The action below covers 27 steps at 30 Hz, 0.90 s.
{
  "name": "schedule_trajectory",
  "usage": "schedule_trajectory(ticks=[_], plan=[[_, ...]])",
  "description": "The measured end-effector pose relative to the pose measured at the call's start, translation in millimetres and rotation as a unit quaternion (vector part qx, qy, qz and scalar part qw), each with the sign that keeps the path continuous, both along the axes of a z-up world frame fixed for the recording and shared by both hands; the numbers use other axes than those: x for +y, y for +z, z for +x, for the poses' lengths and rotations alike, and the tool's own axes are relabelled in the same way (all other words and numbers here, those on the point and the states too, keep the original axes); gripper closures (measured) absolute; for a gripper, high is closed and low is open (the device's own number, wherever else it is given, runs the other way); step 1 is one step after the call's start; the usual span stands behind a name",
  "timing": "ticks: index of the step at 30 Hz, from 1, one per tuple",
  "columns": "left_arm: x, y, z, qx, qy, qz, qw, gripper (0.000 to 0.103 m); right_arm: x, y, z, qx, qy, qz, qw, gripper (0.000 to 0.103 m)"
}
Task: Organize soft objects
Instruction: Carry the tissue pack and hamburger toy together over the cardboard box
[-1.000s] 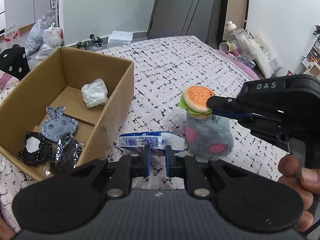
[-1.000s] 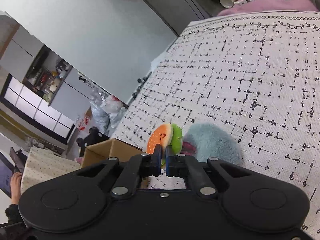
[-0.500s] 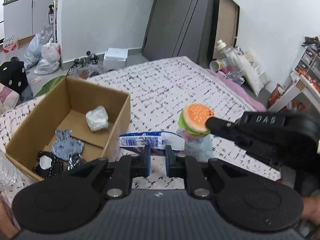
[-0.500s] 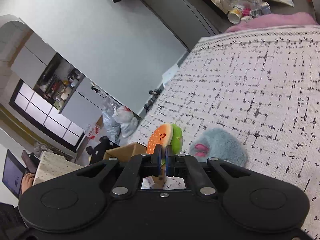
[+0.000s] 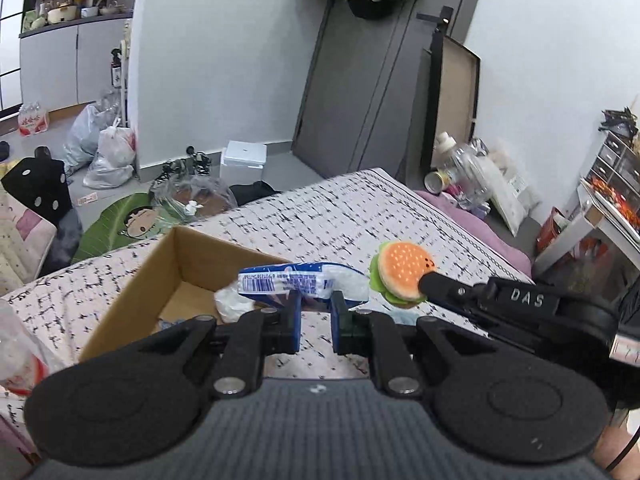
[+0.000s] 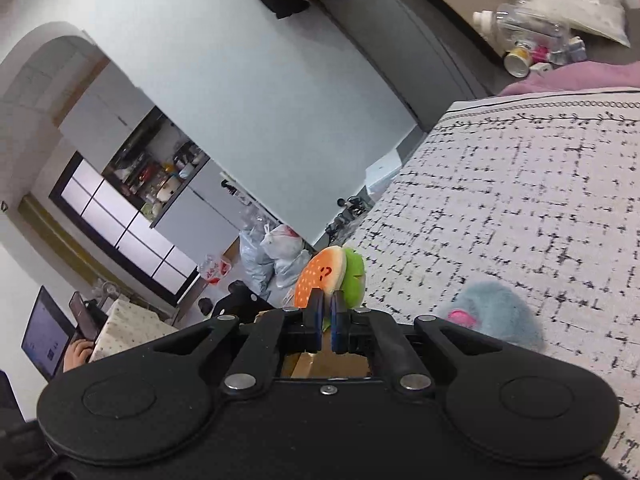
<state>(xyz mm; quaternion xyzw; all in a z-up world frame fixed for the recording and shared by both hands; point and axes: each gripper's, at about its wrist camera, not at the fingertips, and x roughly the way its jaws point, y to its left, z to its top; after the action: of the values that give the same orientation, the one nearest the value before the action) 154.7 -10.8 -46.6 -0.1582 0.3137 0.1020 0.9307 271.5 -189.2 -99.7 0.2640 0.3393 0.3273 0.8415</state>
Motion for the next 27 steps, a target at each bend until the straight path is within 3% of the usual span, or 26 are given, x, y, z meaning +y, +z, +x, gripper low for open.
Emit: schedule_trajectory(ticks=[15,27], plan=[[55.5,-0.2,9.1,-0.009,0.037,-0.006,0.9993,0.09,60.2,-2.2,-19.5,-0.013,0.035,-0.029,0.999,0.099],[94.7,-27.9,25.3,0.008,0.05,-0.029,0.9983,0.09,95.9,-18.1,-24.5,0.003,0.045,-0.058,0.997,0.099]])
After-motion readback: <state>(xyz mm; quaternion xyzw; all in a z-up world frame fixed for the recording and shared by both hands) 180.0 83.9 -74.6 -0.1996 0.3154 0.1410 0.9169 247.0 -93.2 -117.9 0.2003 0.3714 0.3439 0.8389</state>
